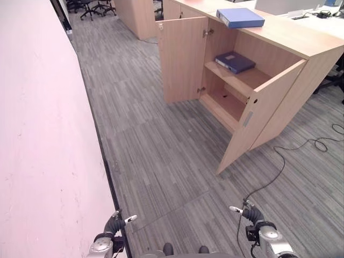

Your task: Put the empty folder in the office cabinet

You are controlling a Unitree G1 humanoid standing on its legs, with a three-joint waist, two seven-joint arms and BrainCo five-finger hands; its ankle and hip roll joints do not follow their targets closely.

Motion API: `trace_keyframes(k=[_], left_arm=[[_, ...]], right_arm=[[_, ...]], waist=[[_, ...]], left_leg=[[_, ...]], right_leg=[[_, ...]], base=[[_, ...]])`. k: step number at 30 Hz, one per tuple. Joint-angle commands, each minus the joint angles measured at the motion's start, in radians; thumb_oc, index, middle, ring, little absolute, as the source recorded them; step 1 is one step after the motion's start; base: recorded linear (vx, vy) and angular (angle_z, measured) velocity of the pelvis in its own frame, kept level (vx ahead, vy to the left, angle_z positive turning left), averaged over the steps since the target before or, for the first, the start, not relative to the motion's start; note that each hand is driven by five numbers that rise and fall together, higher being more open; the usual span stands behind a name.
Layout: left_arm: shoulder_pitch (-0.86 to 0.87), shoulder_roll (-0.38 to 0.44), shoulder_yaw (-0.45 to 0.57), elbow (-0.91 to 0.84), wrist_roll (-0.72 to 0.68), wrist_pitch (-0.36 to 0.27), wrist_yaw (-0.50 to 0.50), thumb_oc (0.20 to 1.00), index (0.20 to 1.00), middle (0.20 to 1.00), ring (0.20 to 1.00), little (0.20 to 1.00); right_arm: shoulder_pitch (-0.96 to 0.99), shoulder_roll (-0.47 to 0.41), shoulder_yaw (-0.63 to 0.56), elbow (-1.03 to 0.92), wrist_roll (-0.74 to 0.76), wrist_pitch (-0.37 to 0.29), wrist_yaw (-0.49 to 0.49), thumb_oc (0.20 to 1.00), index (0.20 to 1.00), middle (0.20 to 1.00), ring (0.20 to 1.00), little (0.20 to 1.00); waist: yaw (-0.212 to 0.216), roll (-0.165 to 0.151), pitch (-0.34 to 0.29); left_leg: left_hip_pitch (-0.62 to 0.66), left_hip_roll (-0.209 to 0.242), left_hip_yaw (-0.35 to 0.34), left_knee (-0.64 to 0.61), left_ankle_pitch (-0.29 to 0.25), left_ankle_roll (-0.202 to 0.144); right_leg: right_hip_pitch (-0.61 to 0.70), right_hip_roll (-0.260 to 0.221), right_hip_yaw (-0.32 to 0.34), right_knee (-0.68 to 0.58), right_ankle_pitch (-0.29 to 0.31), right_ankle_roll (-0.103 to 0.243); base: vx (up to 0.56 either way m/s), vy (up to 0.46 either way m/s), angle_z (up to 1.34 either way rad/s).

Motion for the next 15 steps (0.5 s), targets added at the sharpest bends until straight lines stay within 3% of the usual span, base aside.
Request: trace_keyframes(k=[1, 15], left_arm=[[-0.072, 0.03, -0.005, 0.019, -0.017, -0.03, -0.008, 1.0, 1.0, 1.0, 1.0, 1.0], [-0.081, 0.016, -0.002, 0.039, -0.05, -0.024, -0.003, 1.0, 1.0, 1.0, 1.0, 1.0]], right_arm=[[-0.029, -0.007, -0.004, 0.015, 0.033, -0.026, -0.006, 1.0, 1.0, 1.0, 1.0, 1.0], [-0.021, -0.001, -0.021, 0.097, 0.064, -0.016, -0.013, 1.0, 1.0, 1.0, 1.0, 1.0]], waist=[[0.012, -0.034, 0.001], [0.006, -0.025, 0.004]], left_leg=[[0.03, 0.112, -0.003, 0.012, -0.069, -0.096], [0.02, 0.129, -0.025, 0.012, -0.052, -0.109]], right_leg=[[-0.012, -0.137, 0.019, 0.012, -0.005, 0.12], [-0.005, -0.107, 0.016, 0.013, -0.026, 0.098]], base=[[0.0, 0.0, 0.0], [-0.01, -0.044, 0.04]])
